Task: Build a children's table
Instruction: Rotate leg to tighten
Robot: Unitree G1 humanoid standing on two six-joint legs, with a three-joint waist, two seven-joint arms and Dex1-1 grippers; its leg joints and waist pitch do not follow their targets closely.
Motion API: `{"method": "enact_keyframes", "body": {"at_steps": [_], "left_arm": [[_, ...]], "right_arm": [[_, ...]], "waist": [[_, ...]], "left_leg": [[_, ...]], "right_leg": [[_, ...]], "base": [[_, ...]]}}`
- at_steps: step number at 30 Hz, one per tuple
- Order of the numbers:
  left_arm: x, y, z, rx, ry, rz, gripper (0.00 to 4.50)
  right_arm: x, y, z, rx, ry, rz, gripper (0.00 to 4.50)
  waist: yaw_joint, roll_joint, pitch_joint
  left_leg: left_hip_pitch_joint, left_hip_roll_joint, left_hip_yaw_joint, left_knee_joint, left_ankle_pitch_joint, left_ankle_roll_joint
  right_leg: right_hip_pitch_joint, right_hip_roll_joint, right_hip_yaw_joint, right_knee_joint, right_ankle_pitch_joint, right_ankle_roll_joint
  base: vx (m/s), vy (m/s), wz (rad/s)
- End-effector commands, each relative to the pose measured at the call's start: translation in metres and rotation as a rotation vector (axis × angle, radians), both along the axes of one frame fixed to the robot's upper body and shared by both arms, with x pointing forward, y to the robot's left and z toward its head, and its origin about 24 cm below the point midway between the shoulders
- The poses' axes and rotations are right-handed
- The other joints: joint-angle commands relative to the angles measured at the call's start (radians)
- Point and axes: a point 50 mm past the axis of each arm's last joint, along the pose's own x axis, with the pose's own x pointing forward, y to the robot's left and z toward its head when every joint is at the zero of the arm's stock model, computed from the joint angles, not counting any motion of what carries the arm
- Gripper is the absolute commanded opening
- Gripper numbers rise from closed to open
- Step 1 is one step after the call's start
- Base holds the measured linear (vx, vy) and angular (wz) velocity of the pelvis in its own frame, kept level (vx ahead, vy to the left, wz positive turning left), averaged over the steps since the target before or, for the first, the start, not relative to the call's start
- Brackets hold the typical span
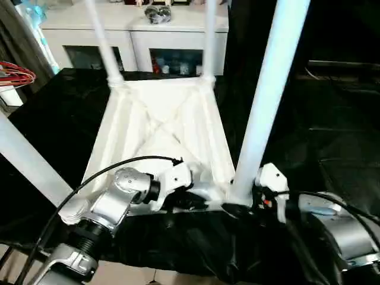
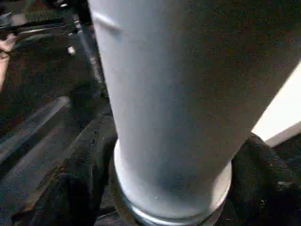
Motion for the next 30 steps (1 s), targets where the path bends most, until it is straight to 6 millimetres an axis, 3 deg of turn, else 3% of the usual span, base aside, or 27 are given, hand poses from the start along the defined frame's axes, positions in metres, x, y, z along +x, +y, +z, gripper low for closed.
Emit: {"method": "enact_keyframes", "body": {"at_steps": [1,3,6,9,13,15,16,17,19,20,24,27,30], "left_arm": [[-0.004,-0.008,0.003,-0.013,0.016,-0.091,0.00],[-0.004,-0.007,0.003,-0.011,0.020,-0.097,0.00],[-0.003,-0.005,0.003,-0.008,0.019,-0.094,0.00],[-0.001,-0.005,0.003,-0.013,0.009,-0.078,0.00],[0.003,-0.011,0.002,-0.052,-0.018,0.023,0.00],[0.004,-0.013,0.002,-0.054,-0.028,0.056,0.00],[0.007,-0.017,0.000,-0.057,-0.054,0.120,0.00],[0.007,-0.022,-0.001,-0.064,-0.061,0.166,0.00],[0.007,-0.025,-0.001,-0.068,-0.071,0.188,0.00],[0.006,-0.031,0.000,-0.081,-0.079,0.207,0.00],[0.001,-0.044,0.000,-0.099,-0.082,0.221,0.00],[-0.005,-0.062,0.000,-0.125,-0.077,0.222,0.00],[-0.008,-0.066,-0.001,-0.122,-0.080,0.197,0.00]], "right_arm": [[-0.004,0.007,-0.001,0.005,0.023,0.071,3.12],[-0.004,0.007,-0.001,0.001,0.028,0.085,2.84],[-0.005,0.008,-0.002,-0.005,0.033,0.104,2.78],[-0.005,0.010,-0.003,0.002,0.031,0.095,2.74],[0.005,0.015,-0.007,0.057,-0.009,-0.051,2.71],[0.009,0.017,-0.009,0.070,-0.019,-0.108,2.71],[0.016,0.021,-0.013,0.089,-0.035,-0.235,2.71],[0.020,0.026,-0.017,0.112,-0.035,-0.324,2.71],[0.020,0.030,-0.019,0.124,-0.032,-0.353,2.71],[0.019,0.039,-0.023,0.136,-0.024,-0.402,2.71],[0.018,0.053,-0.029,0.143,-0.023,-0.480,2.71],[0.015,0.072,-0.030,0.190,-0.014,-0.476,2.71],[0.015,0.069,-0.026,0.209,-0.011,-0.458,3.41]], "waist": [[-0.002,-0.012,-0.044],[-0.001,-0.012,-0.046],[-0.001,-0.017,-0.048],[0.001,-0.015,-0.047],[-0.002,-0.021,-0.043],[-0.004,-0.019,-0.041],[-0.012,-0.019,-0.037],[-0.019,-0.031,-0.036],[-0.025,-0.027,-0.035],[-0.030,-0.033,-0.035],[-0.036,-0.039,-0.036],[-0.039,-0.036,-0.038],[-0.038,-0.035,-0.041]], "left_leg": [[0.026,0.069,-0.034,-0.078,-0.232,0.041],[0.026,0.068,-0.032,-0.074,-0.207,0.051],[0.022,0.066,-0.031,-0.068,-0.160,0.078],[0.023,0.067,-0.031,-0.068,-0.165,0.083],[0.025,0.069,-0.031,-0.074,-0.207,0.061],[0.026,0.067,-0.032,-0.077,-0.229,0.045],[0.027,0.067,-0.033,-0.083,-0.263,0.018],[0.024,0.065,-0.037,-0.086,-0.276,0.000],[0.020,0.066,-0.040,-0.091,-0.280,-0.012],[0.024,0.067,-0.040,-0.093,-0.294,-0.016],[0.027,0.065,-0.037,-0.091,-0.282,-0.009],[0.027,0.065,-0.036,-0.090,-0.265,-0.006],[0.025,0.063,-0.035,-0.087,-0.241,0.011]], "right_leg": [[0.025,-0.065,0.039,-0.070,-0.077,-0.251],[0.025,-0.065,0.038,-0.066,-0.042,-0.257],[0.027,-0.064,0.036,-0.061,0.015,-0.266],[0.025,-0.065,0.036,-0.062,-0.001,-0.268],[0.022,-0.066,0.038,-0.070,-0.087,-0.262],[0.019,-0.066,0.038,-0.074,-0.123,-0.259],[0.015,-0.067,0.040,-0.079,-0.173,-0.249],[0.020,-0.071,0.039,-0.080,-0.222,-0.236],[0.023,-0.071,0.038,-0.082,-0.249,-0.216],[0.019,-0.066,0.040,-0.085,-0.250,-0.199],[0.015,-0.066,0.044,-0.087,-0.238,-0.193],[0.015,-0.064,0.044,-0.085,-0.200,-0.193],[0.018,-0.061,0.043,-0.081,-0.135,-0.198]], "base": [[0.000,0.000,0.00],[0.000,0.000,0.00],[0.000,0.000,0.00],[0.000,0.000,0.00],[0.000,0.000,0.00],[0.000,0.000,0.00],[0.000,0.000,0.00],[0.000,0.000,0.00],[0.000,0.000,0.00],[0.000,0.000,0.00],[0.000,0.000,0.00],[0.000,0.000,0.00],[0.000,0.000,0.00]]}}
